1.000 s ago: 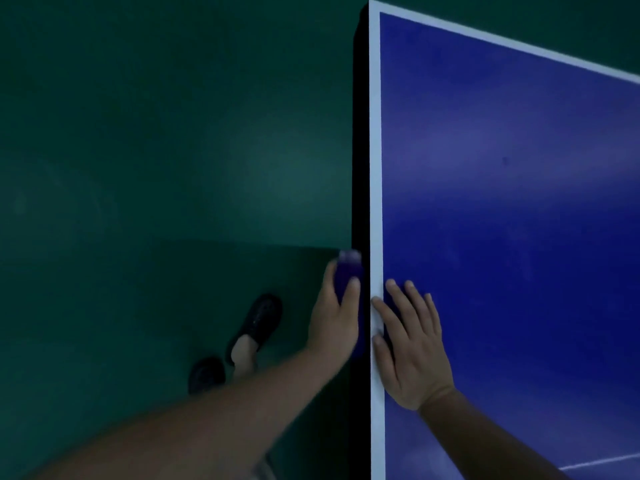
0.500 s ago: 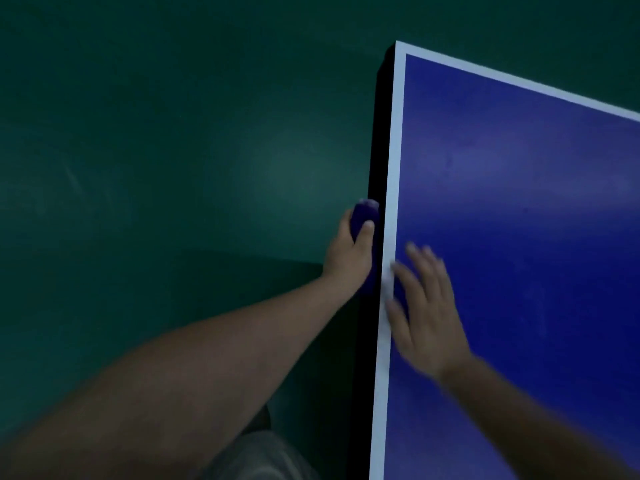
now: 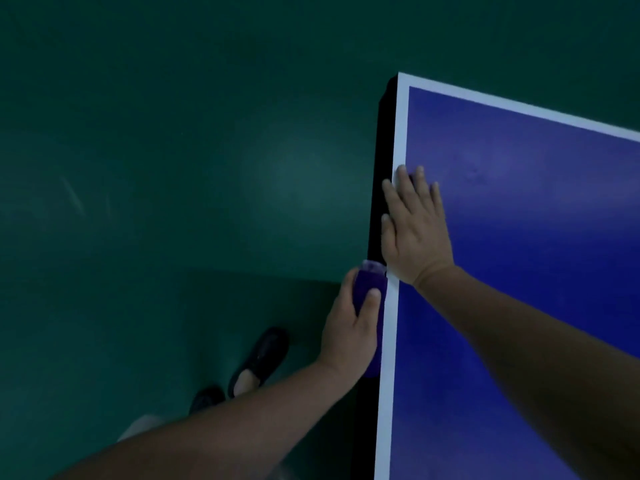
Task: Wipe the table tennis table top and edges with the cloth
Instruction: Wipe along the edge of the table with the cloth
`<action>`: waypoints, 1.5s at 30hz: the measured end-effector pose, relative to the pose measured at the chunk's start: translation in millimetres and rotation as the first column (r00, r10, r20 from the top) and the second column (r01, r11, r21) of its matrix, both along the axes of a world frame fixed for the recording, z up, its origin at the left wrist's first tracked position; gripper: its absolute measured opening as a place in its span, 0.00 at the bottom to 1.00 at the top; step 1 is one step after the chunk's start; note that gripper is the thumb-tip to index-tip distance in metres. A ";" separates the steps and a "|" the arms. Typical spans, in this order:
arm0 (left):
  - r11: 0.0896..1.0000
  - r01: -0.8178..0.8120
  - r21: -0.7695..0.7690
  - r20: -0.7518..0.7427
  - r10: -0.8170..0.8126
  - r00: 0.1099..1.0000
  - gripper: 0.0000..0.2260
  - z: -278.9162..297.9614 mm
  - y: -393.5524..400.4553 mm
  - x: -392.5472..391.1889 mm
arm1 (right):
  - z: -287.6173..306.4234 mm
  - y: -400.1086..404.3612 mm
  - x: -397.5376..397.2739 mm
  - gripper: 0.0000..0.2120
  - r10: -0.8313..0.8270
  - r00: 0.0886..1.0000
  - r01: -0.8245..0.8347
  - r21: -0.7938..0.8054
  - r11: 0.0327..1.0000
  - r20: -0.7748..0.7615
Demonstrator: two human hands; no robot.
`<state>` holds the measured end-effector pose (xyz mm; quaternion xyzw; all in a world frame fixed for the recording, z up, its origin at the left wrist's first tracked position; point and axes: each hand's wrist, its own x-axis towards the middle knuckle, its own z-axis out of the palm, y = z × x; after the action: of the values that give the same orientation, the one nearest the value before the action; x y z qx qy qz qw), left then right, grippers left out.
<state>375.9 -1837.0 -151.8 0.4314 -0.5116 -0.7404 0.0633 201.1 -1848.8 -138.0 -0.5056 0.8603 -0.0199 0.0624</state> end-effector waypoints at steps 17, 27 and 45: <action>1.000 -0.023 0.000 0.004 0.023 1.000 0.17 -5.1 -48.1 -50.3 | 1.3 0.0 -1.5 0.27 -0.150 0.988 0.151 -0.042 0.988 0.043; 0.999 -0.032 -0.010 -0.046 0.031 0.998 0.15 -16.0 -186.7 -180.1 | 0.7 -2.3 -4.4 0.26 -0.140 0.989 0.144 -0.076 0.987 0.052; 0.999 0.022 0.042 0.016 -0.023 1.000 0.15 -17.7 -241.5 -225.0 | -6.2 -135.1 -123.2 0.19 -0.310 0.949 0.314 -0.169 0.934 0.051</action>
<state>150.9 -2078.5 -169.5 0.4329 -0.5013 -0.7480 0.0419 77.9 -1983.9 -144.2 -0.3661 0.9236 -0.1111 0.0238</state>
